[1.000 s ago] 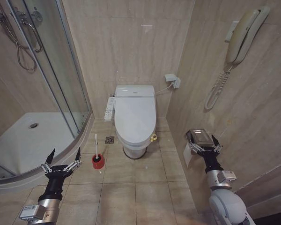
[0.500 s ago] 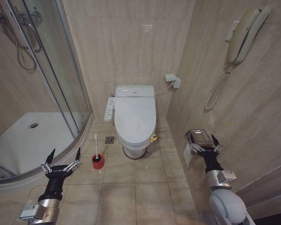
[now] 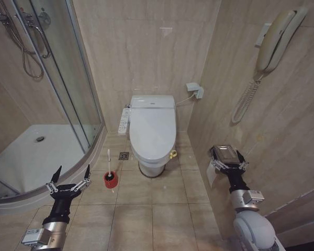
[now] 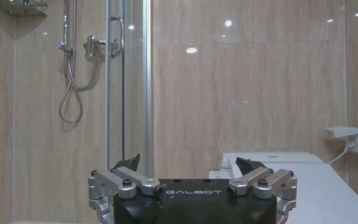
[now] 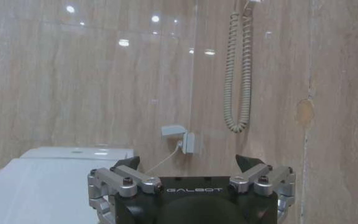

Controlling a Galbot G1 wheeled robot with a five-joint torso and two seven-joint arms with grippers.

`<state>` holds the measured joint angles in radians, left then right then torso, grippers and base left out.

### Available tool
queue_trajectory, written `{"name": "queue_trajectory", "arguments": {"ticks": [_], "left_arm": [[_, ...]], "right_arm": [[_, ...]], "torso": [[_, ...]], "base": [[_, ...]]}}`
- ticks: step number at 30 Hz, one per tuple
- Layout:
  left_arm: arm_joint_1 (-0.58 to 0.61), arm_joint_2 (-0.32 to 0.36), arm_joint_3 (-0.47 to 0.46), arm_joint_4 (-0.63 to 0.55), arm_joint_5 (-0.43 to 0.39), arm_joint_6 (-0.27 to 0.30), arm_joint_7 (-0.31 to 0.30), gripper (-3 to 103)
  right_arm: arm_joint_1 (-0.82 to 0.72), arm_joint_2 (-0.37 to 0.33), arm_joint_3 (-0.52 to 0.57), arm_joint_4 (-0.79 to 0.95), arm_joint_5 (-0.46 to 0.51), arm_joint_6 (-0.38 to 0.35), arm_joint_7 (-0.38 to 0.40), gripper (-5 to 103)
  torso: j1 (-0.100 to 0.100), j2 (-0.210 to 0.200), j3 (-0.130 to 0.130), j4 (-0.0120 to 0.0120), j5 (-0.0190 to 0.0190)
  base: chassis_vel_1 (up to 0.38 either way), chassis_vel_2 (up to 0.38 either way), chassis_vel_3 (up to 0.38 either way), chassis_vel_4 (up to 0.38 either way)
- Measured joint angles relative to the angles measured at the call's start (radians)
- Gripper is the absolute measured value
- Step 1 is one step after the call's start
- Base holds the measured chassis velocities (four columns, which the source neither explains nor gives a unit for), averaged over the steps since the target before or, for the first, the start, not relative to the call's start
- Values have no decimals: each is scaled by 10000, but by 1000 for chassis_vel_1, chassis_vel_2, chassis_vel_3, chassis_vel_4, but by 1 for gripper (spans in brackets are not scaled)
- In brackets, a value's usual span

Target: Open the toilet lid, clean the toilet bowl with a toilet brush, close the toilet lid, and flush.

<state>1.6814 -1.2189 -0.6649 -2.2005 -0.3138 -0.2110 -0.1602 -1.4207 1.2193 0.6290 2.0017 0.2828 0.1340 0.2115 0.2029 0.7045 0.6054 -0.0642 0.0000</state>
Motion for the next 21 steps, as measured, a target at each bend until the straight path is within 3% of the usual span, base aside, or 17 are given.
{"name": "queue_trajectory", "arguments": {"ticks": [21], "left_arm": [[0,0,0,0,0,0,0,100]], "right_arm": [[0,0,0,0,0,0,0,100]], "torso": [[0,0,0,4,1]], "base": [[-8,-6,-9,-8]]}}
